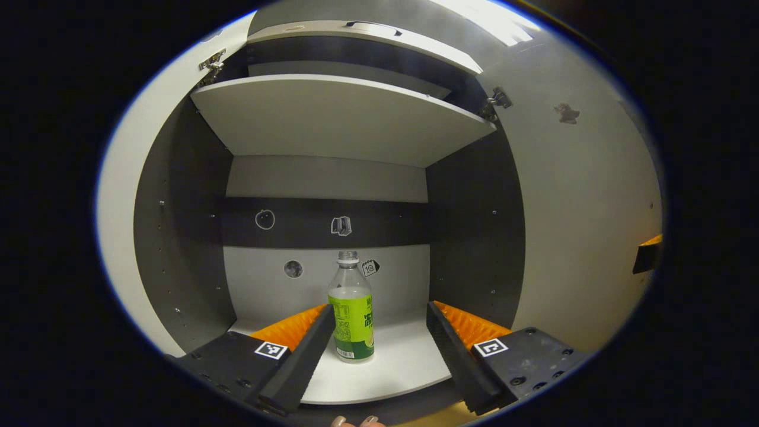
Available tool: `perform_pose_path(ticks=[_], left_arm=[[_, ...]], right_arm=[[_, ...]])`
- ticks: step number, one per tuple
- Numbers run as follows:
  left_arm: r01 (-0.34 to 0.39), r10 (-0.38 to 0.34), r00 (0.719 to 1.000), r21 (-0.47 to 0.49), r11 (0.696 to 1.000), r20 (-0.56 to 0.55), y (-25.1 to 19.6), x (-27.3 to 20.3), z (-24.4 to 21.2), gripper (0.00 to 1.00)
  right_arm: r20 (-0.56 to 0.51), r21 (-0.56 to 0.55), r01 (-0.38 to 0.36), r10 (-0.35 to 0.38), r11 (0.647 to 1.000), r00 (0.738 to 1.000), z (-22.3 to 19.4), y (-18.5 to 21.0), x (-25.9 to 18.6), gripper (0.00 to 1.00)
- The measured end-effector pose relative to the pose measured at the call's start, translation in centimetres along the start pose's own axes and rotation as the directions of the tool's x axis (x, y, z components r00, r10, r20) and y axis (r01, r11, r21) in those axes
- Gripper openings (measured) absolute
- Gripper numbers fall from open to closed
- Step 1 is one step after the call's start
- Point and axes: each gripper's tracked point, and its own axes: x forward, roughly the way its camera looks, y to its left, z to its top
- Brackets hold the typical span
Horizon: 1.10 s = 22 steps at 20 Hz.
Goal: Grasp the bottle in the cabinet with the left hand and place it on the coaster, then close the right door with the right hand and the left door with the left hand.
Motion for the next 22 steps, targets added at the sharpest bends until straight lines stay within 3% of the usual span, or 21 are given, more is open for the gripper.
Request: perform_pose_path(ticks=[3,11,22], left_arm=[[-0.043,0.043,0.999,0.029,0.999,-0.015,1.3,2.2,-1.0,0.98],[-0.071,0.071,0.997,0.02,0.997,-0.022,2.4,6.9,-2.5,0.98],[-0.073,0.07,0.995,-0.028,0.997,-0.071,3.8,11.3,-4.7,0.98]], right_arm=[[-0.006,0.003,-0.052,0.052,0.999,0.999,-0.2,0.8,0.5,0.98],[-0.007,-0.014,-0.138,0.138,0.99,0.99,-0.5,2.0,1.4,0.98],[-0.019,-0.018,-0.147,0.147,0.989,0.989,-0.6,1.6,2.2,0.98]])
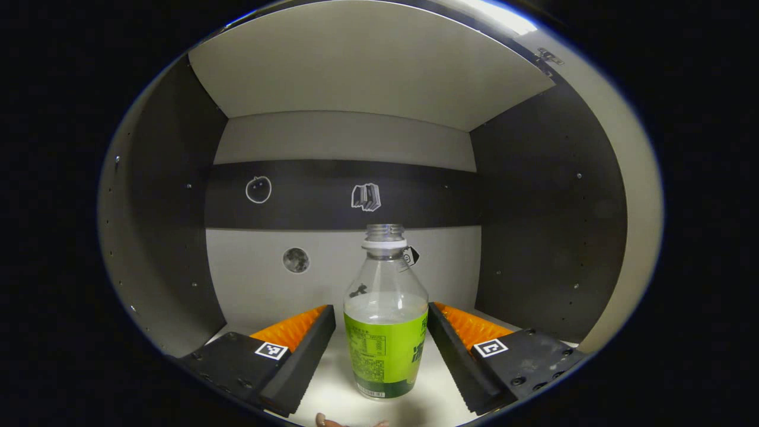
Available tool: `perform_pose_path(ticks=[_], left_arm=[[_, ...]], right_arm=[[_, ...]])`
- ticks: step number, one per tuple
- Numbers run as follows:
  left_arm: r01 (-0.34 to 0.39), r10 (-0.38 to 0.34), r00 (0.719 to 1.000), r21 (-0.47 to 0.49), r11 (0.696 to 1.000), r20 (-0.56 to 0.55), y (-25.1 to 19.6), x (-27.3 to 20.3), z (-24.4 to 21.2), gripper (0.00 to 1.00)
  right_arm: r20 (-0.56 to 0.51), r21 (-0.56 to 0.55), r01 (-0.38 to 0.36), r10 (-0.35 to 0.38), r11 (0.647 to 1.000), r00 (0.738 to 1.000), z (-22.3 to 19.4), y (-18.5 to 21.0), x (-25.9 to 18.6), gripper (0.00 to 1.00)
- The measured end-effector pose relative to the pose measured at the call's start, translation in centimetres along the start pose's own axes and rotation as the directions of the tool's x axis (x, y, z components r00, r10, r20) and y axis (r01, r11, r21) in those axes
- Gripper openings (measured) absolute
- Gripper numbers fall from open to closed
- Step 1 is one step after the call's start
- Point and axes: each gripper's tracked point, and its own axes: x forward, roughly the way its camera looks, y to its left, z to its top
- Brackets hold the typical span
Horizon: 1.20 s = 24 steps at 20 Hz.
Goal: Grasp the bottle in the cabinet with the left hand and place it on the coaster, then close the right door with the right hand and the left door with the left hand.
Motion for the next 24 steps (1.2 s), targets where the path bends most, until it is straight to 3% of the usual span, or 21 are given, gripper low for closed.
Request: perform_pose_path(ticks=[2,3,7,14,24], left_arm=[[0.006,-0.005,1.0,0.01,1.0,-0.014,-0.3,-0.1,-0.2,0.98],[0.013,-0.013,1.0,0.009,1.0,-0.011,-0.4,0.0,-0.2,0.8],[0.044,-0.044,0.999,-0.022,0.999,0.005,-1.4,-0.7,0.4,0.79],[0.058,-0.06,0.998,0.031,0.998,0.038,-1.8,-5.2,2.3,0.78],[0.156,-0.16,0.985,0.065,0.986,0.068,-5.4,-16.3,4.0,0.78]], right_arm=[[-0.007,0.005,0.011,-0.011,1.0,1.0,-0.1,-0.2,-0.1,0.98],[-0.008,0.005,0.017,-0.017,1.0,1.0,-0.1,-0.3,-0.1,0.98],[-0.004,0.016,0.039,-0.039,0.999,0.999,-0.1,-0.6,-0.2,0.98],[0.0,0.03,0.076,-0.076,0.997,0.997,0.1,-0.5,-1.1,0.98],[-0.045,0.038,0.255,-0.253,0.966,0.966,-0.1,-1.4,-5.4,0.98]])
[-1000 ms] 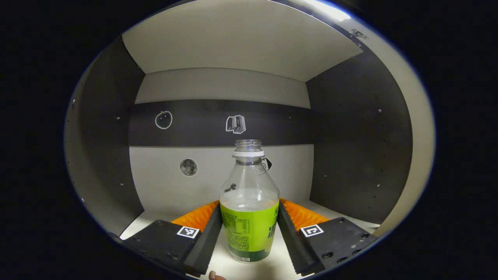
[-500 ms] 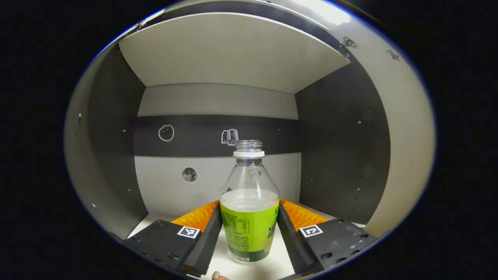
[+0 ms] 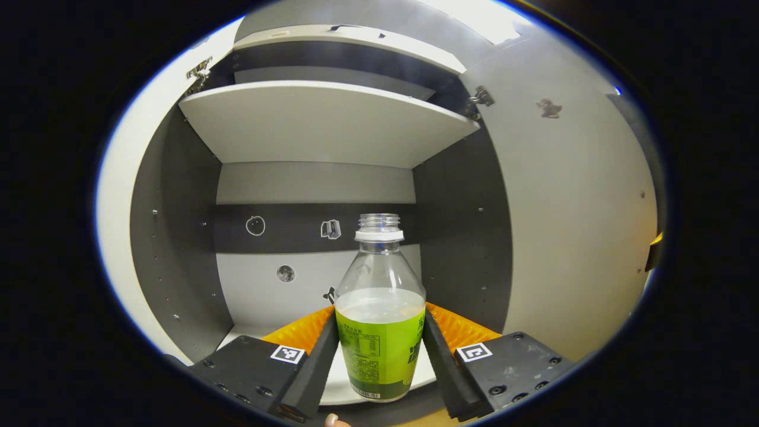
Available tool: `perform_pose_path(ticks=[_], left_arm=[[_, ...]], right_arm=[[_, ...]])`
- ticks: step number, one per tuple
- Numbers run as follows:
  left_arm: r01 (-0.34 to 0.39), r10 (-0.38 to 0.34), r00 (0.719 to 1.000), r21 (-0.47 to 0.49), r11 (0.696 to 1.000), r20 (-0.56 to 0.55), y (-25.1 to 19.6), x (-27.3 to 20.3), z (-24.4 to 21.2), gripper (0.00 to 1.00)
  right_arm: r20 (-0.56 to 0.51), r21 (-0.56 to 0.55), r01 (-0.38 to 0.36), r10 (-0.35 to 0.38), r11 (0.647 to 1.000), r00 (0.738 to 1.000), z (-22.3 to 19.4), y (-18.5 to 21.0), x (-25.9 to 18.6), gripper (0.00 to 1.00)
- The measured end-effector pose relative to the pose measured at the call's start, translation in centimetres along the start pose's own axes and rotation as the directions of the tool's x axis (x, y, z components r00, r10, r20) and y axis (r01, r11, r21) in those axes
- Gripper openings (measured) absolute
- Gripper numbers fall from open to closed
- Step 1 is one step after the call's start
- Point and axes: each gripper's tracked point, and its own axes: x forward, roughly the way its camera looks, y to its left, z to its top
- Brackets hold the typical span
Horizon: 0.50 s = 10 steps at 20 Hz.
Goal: Grasp the bottle in the cabinet with the left hand and place it on the coaster, then close the right door with the right hand and the left door with the left hand.
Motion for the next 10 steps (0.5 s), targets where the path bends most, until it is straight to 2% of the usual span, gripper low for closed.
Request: perform_pose_path(ticks=[6,10], left_arm=[[0.05,-0.05,0.999,-0.029,0.998,-0.021,-2.9,-7.5,-0.7,0.8],[0.057,-0.059,0.998,-0.051,0.997,-0.033,-4.3,-11.8,-2.3,0.78]], right_arm=[[0.032,-0.04,0.078,-0.076,0.996,0.997,0.7,-1.0,-1.9,0.98],[0.047,-0.061,0.123,-0.12,0.991,0.992,1.0,-1.1,-3.1,0.98]])
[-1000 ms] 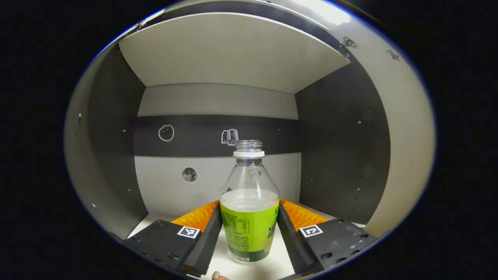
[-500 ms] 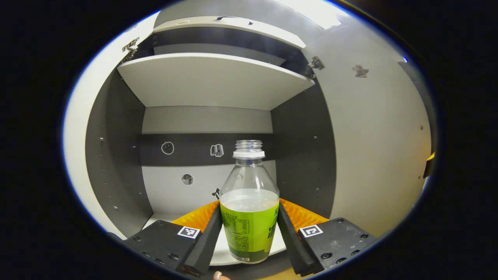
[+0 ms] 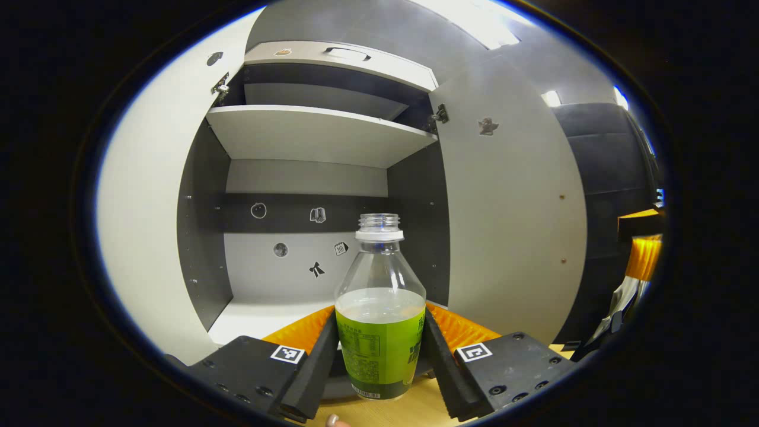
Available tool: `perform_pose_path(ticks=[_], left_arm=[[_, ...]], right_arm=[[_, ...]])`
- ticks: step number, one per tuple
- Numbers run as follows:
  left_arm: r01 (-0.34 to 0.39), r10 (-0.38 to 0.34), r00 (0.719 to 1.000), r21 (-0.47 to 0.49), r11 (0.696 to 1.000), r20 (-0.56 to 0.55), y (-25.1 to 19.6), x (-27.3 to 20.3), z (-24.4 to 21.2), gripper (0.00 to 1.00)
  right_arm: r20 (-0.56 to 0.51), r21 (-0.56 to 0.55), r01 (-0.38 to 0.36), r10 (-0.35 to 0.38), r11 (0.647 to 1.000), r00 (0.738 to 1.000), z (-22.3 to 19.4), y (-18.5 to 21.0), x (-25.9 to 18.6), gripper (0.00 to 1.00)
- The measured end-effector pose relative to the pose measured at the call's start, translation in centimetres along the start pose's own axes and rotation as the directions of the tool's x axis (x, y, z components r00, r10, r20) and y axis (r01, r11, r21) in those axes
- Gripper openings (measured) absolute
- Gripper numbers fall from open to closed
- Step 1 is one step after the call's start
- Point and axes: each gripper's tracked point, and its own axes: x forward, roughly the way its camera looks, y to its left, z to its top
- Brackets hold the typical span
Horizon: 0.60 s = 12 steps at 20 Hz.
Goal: Grasp the bottle in the cabinet with the left hand and place it on the coaster, then close the right door with the right hand and the left door with the left hand.
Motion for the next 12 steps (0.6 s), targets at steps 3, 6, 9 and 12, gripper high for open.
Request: perform_pose_path(ticks=[3,6,9,12], left_arm=[[0.003,-0.003,1.0,0.0,1.0,-0.011,-1.0,-2.4,-2.0,0.78],[0.016,-0.016,1.0,-0.013,1.0,-0.02,-1.9,-4.2,-4.1,0.78],[0.007,-0.008,1.0,-0.039,0.999,-0.027,-2.5,-6.1,-6.9,0.78],[0.009,-0.01,1.0,-0.056,0.998,-0.01,-3.6,-7.3,-9.6,0.78]], right_arm=[[0.016,-0.021,0.023,-0.023,1.0,1.0,0.3,-0.5,-0.5,0.98],[0.013,-0.014,0.014,-0.014,1.0,1.0,0.2,-0.4,-0.6,0.98],[0.007,-0.017,0.016,-0.015,1.0,1.0,-0.2,-0.6,-0.2,0.98],[0.005,-0.027,0.004,-0.004,1.0,1.0,-0.9,-0.9,0.2,0.98]])
